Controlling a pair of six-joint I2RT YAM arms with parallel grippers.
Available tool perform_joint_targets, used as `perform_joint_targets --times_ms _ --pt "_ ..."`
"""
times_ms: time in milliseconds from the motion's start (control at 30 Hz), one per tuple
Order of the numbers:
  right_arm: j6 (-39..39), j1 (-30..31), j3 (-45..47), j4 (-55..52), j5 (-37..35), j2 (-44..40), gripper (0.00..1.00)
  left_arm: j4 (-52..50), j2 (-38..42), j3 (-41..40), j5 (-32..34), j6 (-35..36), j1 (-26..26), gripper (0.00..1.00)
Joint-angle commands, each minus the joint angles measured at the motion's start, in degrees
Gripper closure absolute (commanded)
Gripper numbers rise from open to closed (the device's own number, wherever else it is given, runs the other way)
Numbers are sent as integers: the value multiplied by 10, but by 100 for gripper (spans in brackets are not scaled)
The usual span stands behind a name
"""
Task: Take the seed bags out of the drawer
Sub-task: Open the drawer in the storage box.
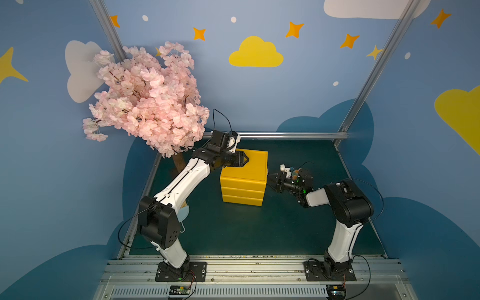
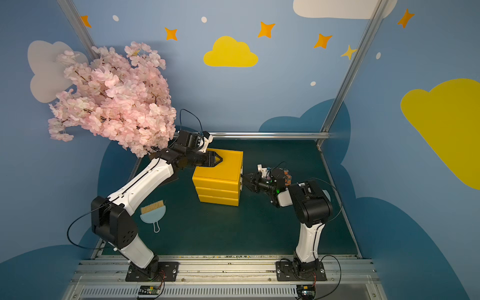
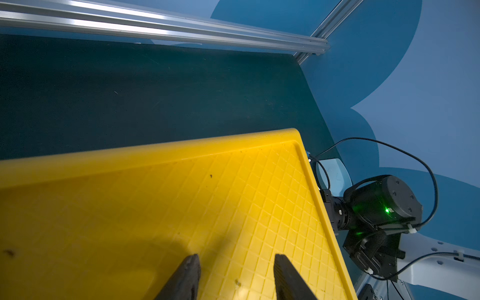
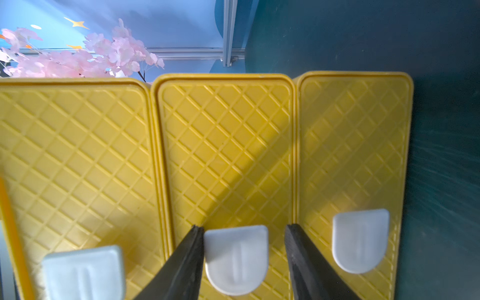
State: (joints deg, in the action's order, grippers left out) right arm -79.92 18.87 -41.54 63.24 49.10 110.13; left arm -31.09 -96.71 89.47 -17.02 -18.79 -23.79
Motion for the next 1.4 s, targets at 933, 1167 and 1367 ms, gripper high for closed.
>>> perform_joint_targets --times_ms 933,1167,1367 --pt "13 -78 107 29 54 -48 87 -150 -36 -38 28 -8 -4 48" --pt "29 -105 121 9 68 -64 88 -149 -34 -42 30 -8 -3 48" --pt "82 -117 114 -91 68 -111 88 -147 -36 -42 29 -8 -3 48"
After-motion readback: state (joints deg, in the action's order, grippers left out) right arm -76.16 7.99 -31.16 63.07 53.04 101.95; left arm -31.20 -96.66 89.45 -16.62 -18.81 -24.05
